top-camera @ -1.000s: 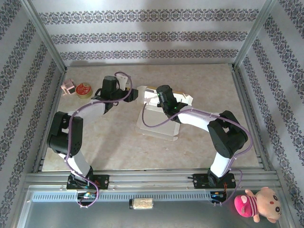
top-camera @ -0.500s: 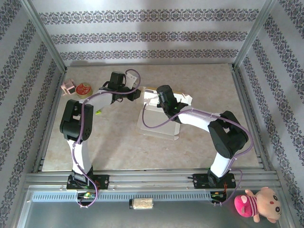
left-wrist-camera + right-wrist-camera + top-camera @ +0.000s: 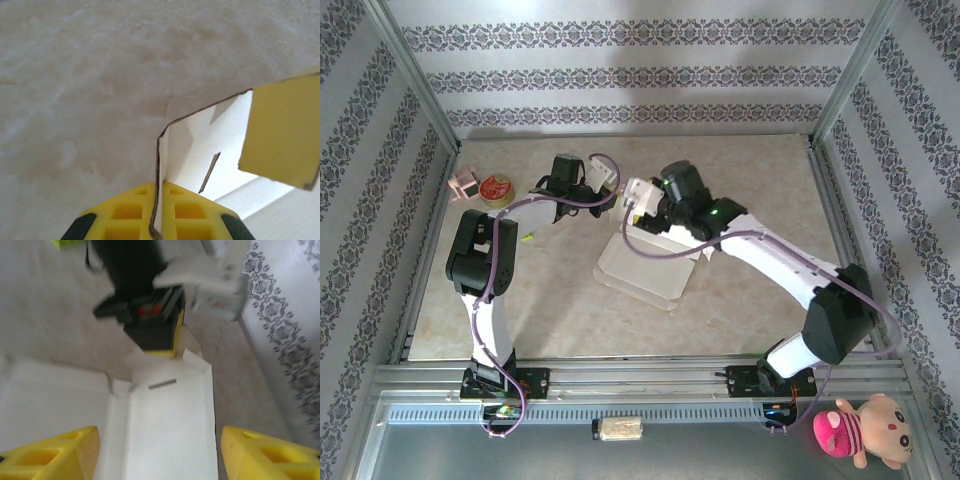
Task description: Fold the paper box
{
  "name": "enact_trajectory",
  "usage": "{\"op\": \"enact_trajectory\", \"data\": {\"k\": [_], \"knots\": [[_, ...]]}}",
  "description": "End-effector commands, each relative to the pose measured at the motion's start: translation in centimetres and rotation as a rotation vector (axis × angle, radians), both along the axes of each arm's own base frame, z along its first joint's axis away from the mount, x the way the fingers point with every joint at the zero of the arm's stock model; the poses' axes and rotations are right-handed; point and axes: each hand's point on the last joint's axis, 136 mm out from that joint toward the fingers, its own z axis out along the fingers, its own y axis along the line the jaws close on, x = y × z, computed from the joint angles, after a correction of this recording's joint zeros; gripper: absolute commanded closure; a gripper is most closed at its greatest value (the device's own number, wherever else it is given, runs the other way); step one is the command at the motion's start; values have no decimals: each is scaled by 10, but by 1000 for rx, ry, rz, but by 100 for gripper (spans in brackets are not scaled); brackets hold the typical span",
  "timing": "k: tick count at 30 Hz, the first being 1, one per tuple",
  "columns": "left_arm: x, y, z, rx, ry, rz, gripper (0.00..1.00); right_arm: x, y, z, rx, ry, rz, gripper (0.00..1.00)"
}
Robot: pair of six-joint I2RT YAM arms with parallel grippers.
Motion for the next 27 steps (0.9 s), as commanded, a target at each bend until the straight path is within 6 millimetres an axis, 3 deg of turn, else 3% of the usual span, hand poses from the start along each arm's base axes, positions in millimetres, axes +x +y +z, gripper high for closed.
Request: {"op": "enact_trajectory", "data": {"k": [1, 5, 8, 12, 16, 20, 27], "knots": [[-5, -15, 5, 10, -111, -104, 100, -17, -9, 37, 303, 338, -91, 33], [-7, -22, 7, 47, -193, -161, 100, 15, -38, 54, 528, 556, -261, 34], [-11, -26, 8, 80, -248, -201, 100, 39, -60, 40, 640, 739, -398, 38], [-14, -28, 14, 87, -299, -222, 100, 57, -78, 3, 660, 897, -496, 43], [-18, -30, 20, 79, -332, -231, 100, 53, -73, -33, 641, 1014, -484, 43], [-19, -32, 19, 80, -339, -235, 100, 43, -59, -54, 649, 1107, -436, 44], [-21, -39, 23, 78, -356, -240, 100, 35, -51, -81, 595, 1140, -451, 58]]}}
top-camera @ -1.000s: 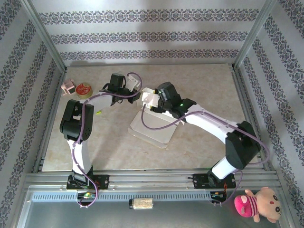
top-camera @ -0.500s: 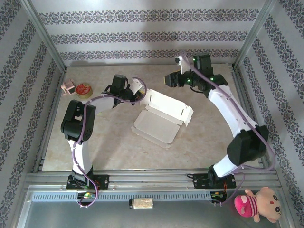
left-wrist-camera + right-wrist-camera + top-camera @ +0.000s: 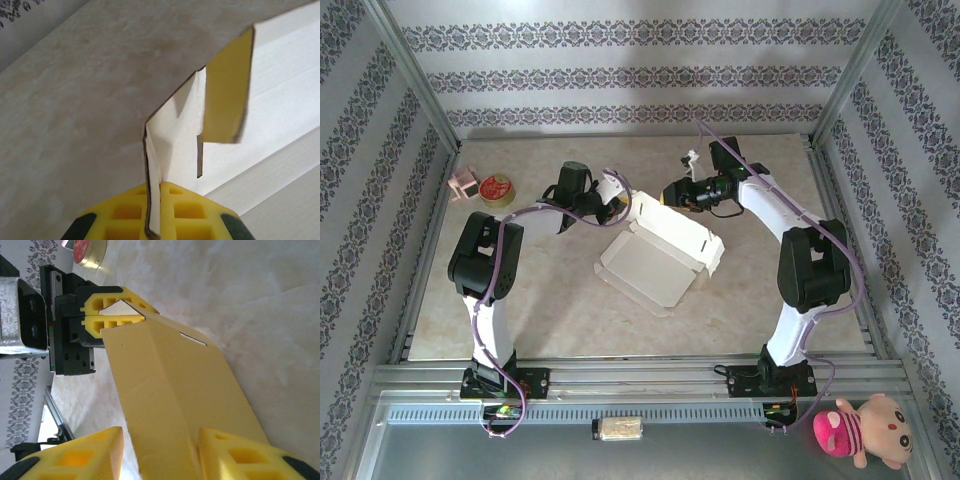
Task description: Fold the paper box
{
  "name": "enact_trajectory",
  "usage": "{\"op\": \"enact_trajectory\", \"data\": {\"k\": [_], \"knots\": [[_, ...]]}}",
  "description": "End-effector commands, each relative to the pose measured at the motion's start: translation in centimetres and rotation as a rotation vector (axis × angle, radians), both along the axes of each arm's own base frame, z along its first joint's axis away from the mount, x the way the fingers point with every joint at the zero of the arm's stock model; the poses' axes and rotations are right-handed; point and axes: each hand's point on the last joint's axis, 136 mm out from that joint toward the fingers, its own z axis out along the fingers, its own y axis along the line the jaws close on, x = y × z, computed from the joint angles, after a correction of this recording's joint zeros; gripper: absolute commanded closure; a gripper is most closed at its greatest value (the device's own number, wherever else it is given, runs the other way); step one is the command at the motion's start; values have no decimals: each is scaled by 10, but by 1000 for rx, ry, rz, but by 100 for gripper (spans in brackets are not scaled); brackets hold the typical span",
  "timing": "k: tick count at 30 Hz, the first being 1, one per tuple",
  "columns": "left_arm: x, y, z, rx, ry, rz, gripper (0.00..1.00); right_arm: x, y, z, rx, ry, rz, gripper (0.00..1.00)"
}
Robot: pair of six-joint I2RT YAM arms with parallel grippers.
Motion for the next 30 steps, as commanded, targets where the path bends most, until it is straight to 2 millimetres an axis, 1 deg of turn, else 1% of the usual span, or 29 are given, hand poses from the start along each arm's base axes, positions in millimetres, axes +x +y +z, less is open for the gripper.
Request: {"op": "enact_trajectory", "data": {"k": [1, 7, 10, 13, 22, 30], "knots": [[-4, -9, 21, -8, -87, -35, 100, -7, 6, -10, 8, 29, 22, 58], [-4, -13, 32, -38, -61, -19, 100, -12, 8, -20, -53, 23, 42, 56], [-5, -16, 37, -52, -38, -12, 100, -13, 9, -23, -81, 12, 48, 59], [-7, -18, 41, -64, -34, -16, 100, -14, 9, -26, -114, 7, 60, 58], [-2, -18, 37, -49, -2, 4, 100, -18, 13, -20, -144, -11, 110, 54], [0, -19, 43, -62, 50, 21, 100, -19, 12, -23, -218, -41, 142, 58]]}}
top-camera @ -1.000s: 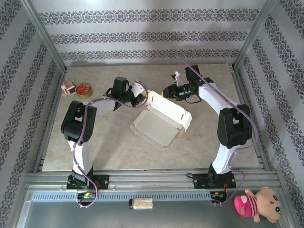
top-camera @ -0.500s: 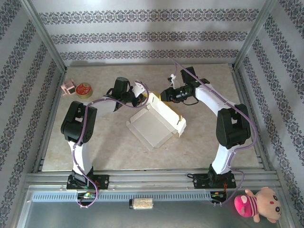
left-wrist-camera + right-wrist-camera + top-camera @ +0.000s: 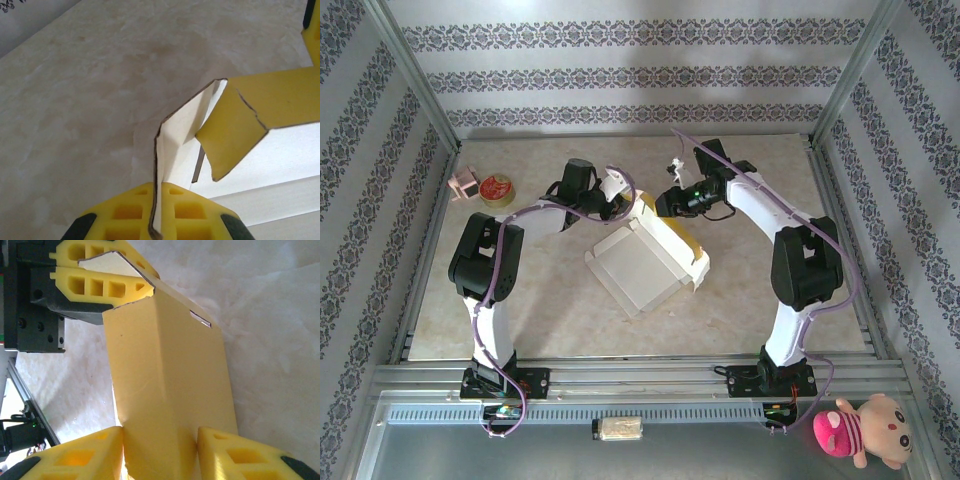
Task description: Fold the paper box
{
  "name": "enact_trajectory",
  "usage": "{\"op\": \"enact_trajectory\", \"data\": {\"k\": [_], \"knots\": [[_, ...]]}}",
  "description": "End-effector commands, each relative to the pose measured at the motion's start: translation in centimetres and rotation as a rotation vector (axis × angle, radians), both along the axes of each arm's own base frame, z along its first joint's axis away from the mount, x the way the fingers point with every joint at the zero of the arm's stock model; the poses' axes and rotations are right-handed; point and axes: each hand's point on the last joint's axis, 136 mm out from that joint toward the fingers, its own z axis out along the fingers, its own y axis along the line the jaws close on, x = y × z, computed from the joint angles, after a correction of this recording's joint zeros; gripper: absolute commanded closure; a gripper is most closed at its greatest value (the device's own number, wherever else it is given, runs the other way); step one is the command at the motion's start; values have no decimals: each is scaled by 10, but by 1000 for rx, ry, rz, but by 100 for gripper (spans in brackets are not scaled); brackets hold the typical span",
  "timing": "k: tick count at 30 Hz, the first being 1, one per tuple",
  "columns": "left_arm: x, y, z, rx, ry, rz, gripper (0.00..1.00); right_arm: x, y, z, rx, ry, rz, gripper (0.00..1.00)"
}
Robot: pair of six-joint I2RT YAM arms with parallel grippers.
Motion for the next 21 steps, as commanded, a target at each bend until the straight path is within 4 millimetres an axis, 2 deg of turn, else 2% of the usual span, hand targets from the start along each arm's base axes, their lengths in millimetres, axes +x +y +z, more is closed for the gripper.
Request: {"op": "enact_trajectory", "data": {"k": [1, 12, 17, 21], "knots": [[1, -11, 35, -49, -8, -4, 100, -2, -2, -8, -82, -20, 26, 59], [5, -15, 45, -70, 195, 140, 100, 13, -4, 12, -101, -117, -45, 64], [19, -15, 54, -132, 321, 280, 99, 18, -4, 19, -115, -174, -79, 66], [18, -20, 49, -163, 431, 342, 99, 22, -9, 21, -158, -212, -111, 65]]}}
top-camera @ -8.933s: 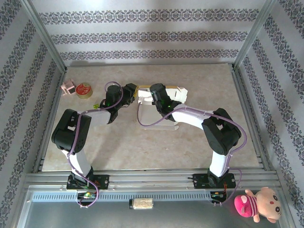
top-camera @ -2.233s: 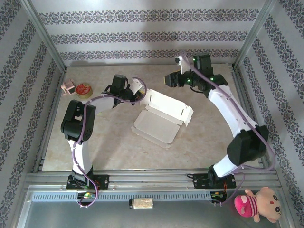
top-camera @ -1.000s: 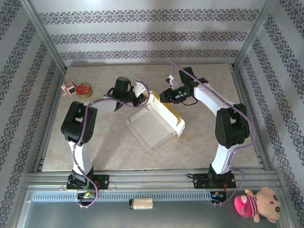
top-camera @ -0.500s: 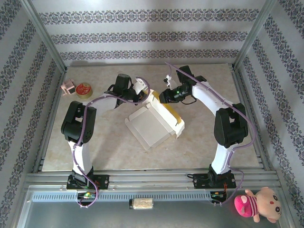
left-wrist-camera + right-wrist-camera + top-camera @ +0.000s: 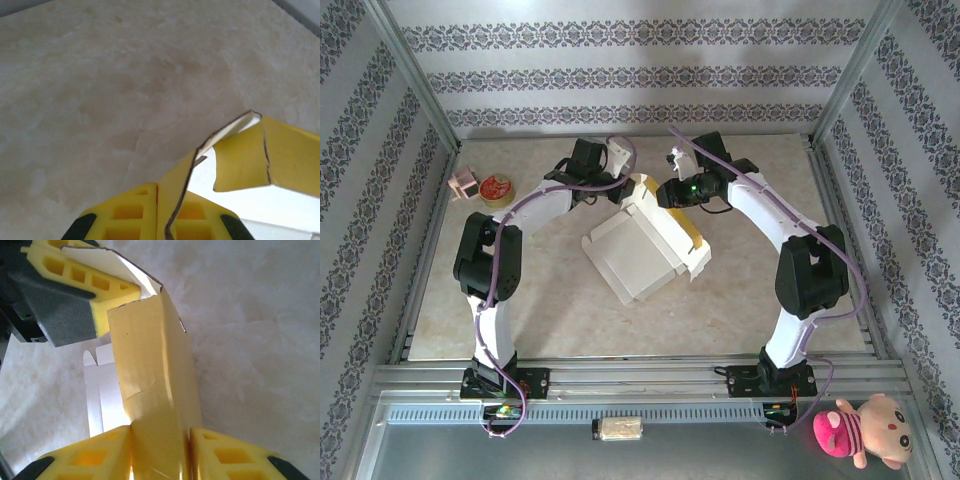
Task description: Fold the paper box
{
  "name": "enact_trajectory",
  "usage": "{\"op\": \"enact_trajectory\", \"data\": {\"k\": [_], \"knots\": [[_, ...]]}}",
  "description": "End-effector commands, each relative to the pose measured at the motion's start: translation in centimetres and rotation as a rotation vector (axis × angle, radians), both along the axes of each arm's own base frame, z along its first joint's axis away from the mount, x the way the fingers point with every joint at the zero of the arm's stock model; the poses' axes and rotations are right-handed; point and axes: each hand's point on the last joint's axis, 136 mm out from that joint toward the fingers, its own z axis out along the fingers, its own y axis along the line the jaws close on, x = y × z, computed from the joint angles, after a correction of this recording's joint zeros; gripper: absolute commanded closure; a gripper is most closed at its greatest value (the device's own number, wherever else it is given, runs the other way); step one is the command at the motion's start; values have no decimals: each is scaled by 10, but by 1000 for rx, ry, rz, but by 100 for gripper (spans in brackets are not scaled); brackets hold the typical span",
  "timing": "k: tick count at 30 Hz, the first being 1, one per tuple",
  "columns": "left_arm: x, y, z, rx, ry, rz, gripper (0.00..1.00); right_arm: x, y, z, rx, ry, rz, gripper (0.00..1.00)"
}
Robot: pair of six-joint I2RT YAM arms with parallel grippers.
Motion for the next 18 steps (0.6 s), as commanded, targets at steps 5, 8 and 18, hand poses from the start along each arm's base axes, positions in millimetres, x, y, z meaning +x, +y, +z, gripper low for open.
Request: {"op": "enact_trajectory", "data": {"k": [5, 8, 18], "knots": [[-11, -19, -3, -159, 163, 123, 98, 0, -5, -7, -87, -58, -57, 65], [-15, -20, -17, -201, 197, 159, 95, 2, -7, -12, -115, -75, -66, 65], [-28, -16, -50, -324, 314, 290, 95, -6, -8, -38, -247, -122, -28, 65]]}}
